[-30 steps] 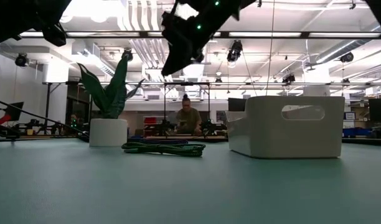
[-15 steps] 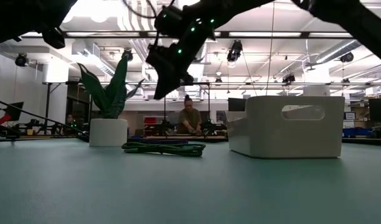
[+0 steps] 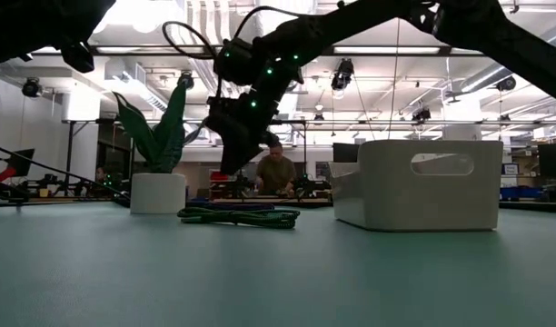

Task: Pick and place USB-C Cables
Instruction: Put the violet charger cable into the gray bin

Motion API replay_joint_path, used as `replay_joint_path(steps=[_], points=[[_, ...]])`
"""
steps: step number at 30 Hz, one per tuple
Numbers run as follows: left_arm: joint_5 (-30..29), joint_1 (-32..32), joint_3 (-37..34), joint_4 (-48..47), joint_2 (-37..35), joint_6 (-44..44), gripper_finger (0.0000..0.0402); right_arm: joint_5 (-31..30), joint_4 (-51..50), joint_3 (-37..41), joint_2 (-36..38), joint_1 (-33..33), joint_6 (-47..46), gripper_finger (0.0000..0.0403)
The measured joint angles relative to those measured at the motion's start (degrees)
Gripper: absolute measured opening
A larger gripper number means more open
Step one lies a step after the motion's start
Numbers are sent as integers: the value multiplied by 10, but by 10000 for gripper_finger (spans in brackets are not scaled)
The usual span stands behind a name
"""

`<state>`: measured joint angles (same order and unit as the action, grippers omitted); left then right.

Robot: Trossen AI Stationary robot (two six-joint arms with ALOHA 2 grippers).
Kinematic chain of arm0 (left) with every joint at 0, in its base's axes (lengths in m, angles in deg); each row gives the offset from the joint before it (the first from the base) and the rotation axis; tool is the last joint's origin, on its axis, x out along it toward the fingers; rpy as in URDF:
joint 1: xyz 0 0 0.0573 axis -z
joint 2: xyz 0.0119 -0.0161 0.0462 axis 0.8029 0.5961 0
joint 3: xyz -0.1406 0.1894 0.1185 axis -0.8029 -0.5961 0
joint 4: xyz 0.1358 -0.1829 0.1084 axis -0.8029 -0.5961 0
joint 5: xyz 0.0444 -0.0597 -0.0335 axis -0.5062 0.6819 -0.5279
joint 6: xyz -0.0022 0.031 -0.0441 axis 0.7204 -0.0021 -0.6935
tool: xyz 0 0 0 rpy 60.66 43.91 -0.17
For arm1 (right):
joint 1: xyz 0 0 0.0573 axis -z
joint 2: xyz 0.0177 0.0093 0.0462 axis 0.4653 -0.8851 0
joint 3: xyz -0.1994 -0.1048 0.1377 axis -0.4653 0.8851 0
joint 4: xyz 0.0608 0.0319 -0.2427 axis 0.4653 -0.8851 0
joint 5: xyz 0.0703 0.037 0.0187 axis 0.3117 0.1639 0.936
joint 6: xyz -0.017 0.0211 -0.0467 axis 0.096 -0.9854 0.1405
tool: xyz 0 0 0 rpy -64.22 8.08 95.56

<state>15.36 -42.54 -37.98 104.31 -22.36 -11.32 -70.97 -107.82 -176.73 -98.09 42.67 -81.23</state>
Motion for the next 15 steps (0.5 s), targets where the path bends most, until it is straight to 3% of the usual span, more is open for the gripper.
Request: replay_joint_path(steps=[8, 15], points=[[0, 0, 0, 0, 0, 0, 0, -2, 1, 12, 0, 0, -21, 185], [-1, 0, 0, 0, 0, 0, 0, -2, 17, 53, 0, 0, -32, 200]])
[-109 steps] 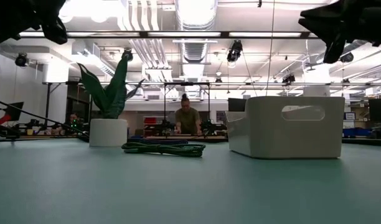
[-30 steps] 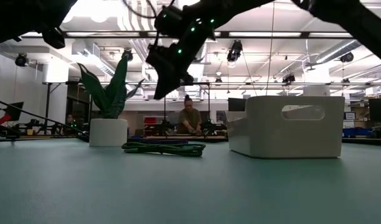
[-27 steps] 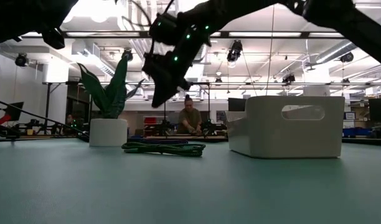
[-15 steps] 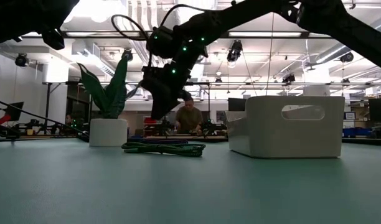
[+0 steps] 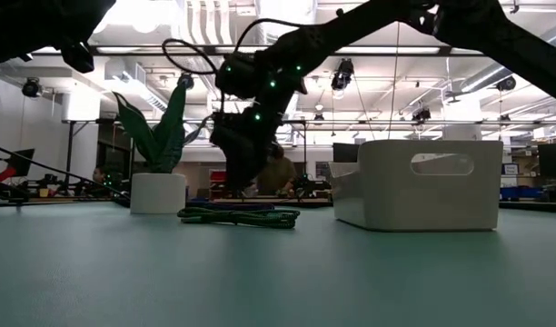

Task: Pick and place USB-C Cables
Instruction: Put the violet charger cable into the gray bin

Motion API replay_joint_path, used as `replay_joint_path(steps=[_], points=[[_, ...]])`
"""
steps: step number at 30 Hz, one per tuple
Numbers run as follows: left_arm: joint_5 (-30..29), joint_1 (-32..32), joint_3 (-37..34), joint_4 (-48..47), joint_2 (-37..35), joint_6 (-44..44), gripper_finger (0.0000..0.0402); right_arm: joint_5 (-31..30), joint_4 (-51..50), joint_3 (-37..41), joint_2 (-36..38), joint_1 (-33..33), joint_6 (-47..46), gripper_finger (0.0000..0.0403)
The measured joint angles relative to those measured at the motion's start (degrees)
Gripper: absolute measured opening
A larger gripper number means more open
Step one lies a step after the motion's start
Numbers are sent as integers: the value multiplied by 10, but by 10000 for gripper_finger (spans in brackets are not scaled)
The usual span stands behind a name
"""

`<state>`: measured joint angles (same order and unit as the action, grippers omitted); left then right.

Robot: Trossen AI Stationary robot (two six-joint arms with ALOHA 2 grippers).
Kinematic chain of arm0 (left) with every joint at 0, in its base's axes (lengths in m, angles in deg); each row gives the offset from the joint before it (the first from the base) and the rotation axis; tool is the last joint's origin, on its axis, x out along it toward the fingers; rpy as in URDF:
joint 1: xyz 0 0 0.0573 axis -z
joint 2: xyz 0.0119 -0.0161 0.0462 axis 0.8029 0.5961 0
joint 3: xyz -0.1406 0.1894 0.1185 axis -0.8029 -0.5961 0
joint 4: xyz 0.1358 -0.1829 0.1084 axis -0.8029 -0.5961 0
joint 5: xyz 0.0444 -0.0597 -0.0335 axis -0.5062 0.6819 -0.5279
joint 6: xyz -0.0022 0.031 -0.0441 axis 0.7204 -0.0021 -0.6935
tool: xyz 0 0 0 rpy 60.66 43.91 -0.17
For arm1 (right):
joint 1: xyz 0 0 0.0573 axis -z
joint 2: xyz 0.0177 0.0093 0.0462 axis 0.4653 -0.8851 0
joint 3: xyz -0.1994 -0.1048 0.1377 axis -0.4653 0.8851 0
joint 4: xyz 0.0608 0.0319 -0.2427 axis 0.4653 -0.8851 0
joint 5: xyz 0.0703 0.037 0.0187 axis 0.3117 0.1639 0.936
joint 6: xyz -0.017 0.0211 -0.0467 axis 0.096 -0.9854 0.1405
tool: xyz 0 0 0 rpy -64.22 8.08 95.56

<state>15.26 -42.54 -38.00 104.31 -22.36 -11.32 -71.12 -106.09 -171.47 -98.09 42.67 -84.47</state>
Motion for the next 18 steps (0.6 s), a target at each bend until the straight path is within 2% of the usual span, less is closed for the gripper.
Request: replay_joint_path(steps=[11, 18], points=[[0, 0, 0, 0, 0, 0, 0, -1, 56, 62, 0, 0, -18, 201], [0, 0, 0, 0, 0, 0, 0, -31, 87, 88, 0, 0, -24, 201]])
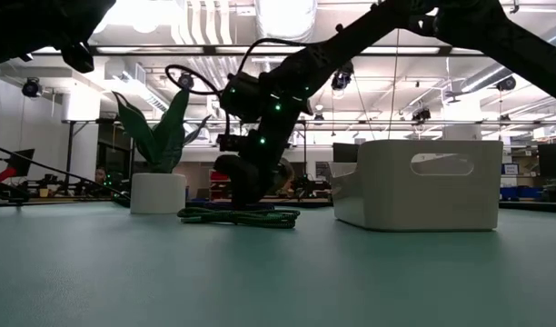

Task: Pick and place USB-C Cables
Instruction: Put the violet charger cable into the gray bin

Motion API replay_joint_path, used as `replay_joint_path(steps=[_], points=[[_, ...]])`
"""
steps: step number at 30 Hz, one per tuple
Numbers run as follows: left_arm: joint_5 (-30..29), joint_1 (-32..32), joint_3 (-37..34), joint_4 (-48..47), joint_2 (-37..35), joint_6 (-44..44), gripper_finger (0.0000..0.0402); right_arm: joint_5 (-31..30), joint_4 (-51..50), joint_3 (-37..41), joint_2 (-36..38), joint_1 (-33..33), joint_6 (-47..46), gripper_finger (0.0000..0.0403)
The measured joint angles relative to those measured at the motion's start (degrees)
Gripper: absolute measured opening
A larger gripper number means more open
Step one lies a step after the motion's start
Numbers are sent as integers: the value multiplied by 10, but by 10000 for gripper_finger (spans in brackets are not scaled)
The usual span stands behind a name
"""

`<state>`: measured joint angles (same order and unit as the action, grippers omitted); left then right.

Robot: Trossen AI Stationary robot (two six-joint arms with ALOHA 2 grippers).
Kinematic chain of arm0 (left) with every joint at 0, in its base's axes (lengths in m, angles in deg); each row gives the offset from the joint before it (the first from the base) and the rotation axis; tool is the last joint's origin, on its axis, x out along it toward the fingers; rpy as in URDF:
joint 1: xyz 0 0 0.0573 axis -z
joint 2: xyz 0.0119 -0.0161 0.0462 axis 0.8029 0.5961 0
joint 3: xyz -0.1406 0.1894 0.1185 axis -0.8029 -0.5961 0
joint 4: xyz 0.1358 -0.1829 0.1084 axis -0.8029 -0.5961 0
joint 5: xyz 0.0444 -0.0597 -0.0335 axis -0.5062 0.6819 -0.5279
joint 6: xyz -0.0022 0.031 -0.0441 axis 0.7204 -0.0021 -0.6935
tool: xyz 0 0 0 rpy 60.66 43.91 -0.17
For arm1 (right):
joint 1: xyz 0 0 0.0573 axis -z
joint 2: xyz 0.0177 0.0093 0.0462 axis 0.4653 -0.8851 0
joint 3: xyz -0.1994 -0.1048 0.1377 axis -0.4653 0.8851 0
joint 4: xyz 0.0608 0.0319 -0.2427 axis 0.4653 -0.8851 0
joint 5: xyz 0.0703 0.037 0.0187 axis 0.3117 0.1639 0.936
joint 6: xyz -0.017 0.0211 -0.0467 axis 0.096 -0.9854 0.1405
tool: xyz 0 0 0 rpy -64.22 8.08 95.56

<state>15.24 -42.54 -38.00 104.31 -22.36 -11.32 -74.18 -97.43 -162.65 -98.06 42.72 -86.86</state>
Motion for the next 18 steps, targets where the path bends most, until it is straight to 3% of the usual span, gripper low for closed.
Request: replay_joint_path(steps=[8, 18], points=[[0, 0, 0, 0, 0, 5, 0, 2, 13, 12, 1, 0, -11, 191], [-16, 0, 0, 0, 0, 5, 0, 23, 11, 12, 1, 0, -29, 99]])
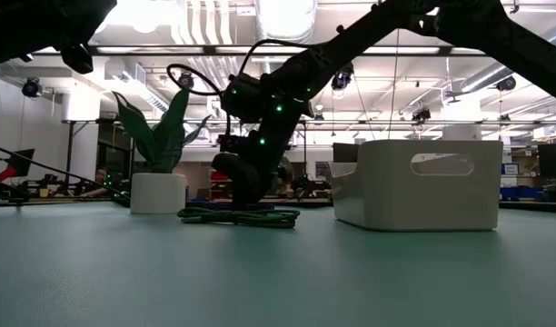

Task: Pick and place USB-C Cables
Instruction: Put the violet charger cable into the gray bin

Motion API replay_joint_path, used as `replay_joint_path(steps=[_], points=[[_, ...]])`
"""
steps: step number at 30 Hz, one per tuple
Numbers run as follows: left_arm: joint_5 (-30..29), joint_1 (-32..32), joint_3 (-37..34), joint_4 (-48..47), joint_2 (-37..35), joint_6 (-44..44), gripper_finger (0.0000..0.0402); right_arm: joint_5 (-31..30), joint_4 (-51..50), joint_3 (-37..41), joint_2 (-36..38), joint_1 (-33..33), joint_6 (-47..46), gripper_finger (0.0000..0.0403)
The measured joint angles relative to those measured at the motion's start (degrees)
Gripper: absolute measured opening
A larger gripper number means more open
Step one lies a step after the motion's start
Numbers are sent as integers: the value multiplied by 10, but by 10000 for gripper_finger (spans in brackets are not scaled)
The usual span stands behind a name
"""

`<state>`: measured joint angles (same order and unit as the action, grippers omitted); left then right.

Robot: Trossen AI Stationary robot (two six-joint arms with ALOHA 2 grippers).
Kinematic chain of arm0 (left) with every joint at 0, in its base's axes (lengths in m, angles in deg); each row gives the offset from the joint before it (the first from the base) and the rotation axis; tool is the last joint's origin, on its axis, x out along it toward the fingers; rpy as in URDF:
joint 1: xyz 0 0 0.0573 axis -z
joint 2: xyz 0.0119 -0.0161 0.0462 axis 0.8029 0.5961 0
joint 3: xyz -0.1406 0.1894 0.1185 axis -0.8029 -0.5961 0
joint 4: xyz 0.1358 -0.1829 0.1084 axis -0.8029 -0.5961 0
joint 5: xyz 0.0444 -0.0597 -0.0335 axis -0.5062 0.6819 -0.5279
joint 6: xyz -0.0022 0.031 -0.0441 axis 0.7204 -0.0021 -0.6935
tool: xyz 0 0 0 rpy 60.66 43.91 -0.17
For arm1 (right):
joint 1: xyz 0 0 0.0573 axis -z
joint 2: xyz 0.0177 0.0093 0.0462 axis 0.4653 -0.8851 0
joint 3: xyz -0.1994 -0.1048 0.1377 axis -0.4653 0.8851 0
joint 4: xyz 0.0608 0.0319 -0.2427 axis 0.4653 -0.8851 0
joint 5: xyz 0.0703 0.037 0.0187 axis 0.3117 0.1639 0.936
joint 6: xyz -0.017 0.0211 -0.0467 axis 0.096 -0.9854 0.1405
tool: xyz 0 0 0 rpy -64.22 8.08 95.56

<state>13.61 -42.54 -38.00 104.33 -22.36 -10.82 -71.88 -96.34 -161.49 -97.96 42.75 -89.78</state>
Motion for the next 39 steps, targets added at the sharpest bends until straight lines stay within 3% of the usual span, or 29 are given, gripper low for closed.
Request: replay_joint_path(steps=[10, 21, 33, 39], points=[[-3, 0, 0, 0, 0, 0, 0, 0, -2, 0, 0, 0, -14, 27], [-3, 0, 0, 0, 0, 0, 0, -4, -65, -47, 15, 0, -72, 25], [-3, 0, 0, -2, 0, -3, 0, -8, -252, -148, 33, -26, -189, 25], [-3, 0, 0, -5, 0, -4, 0, -55, -349, -167, 55, -70, -211, 25]])
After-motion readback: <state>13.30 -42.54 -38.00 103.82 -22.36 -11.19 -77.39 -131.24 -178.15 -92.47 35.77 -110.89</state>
